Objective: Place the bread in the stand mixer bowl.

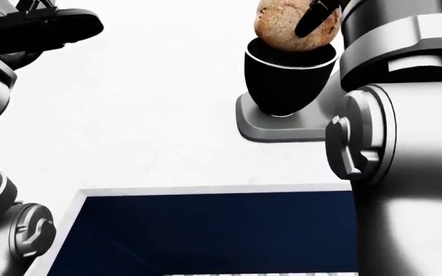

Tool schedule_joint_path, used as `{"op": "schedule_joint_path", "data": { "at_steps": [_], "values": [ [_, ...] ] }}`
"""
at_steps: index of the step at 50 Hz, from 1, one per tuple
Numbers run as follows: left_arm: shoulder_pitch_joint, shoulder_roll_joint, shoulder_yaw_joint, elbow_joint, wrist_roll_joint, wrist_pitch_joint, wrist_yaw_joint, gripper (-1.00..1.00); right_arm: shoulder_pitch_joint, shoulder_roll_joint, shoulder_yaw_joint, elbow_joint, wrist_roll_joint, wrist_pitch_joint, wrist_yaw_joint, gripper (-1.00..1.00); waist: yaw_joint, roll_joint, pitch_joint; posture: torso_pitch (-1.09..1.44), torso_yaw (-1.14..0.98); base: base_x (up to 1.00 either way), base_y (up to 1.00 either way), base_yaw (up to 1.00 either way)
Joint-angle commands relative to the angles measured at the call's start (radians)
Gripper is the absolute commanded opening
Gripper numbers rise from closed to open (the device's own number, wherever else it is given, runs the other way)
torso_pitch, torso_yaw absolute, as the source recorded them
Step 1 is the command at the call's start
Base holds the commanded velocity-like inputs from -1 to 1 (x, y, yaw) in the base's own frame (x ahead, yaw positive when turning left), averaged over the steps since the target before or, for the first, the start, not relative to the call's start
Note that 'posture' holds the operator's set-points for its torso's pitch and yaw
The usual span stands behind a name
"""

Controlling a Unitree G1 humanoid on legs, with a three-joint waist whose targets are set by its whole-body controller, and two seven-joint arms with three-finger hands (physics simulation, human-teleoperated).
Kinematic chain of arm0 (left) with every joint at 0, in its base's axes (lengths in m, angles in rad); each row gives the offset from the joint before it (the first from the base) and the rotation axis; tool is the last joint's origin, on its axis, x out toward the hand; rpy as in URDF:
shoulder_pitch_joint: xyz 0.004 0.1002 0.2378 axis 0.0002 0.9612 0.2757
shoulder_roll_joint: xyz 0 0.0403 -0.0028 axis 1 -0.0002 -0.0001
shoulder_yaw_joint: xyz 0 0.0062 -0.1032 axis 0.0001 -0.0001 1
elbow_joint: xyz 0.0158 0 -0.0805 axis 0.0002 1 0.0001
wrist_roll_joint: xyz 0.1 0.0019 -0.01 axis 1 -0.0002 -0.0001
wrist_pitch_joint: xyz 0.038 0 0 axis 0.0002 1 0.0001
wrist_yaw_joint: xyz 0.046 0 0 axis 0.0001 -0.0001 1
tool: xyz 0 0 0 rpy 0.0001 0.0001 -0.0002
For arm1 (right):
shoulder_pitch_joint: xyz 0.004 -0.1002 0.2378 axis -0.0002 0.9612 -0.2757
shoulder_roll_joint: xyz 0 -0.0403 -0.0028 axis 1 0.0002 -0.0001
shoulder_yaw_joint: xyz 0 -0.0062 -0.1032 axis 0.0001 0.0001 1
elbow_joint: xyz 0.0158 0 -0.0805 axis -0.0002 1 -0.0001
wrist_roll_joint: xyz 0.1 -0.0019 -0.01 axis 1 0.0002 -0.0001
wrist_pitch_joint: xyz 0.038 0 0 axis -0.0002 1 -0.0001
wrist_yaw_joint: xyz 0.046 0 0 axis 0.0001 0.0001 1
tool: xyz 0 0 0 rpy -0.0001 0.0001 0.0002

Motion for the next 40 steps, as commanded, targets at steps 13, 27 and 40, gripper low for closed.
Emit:
{"op": "schedule_joint_path", "data": {
  "at_steps": [13,27,40],
  "values": [
    [-0.034,0.009,0.015,-0.021,0.001,-0.019,0.002,1.00,-0.028,0.001,-0.002,-0.040,0.004,-0.007,-0.012,1.00,0.001,-0.003,-0.033,0.00,0.00,0.00,0.00,0.00],
    [-0.032,0.010,0.013,-0.018,0.003,-0.023,0.000,1.00,-0.022,-0.001,0.001,-0.039,0.005,-0.010,-0.013,1.00,0.001,-0.004,-0.033,0.00,0.00,0.00,0.00,0.00],
    [-0.032,0.010,0.013,-0.020,0.001,-0.021,0.003,1.00,-0.072,-0.007,-0.027,-0.042,0.050,-0.048,-0.126,1.00,0.002,-0.002,-0.031,0.00,0.00,0.00,0.00,0.00]
  ]
}}
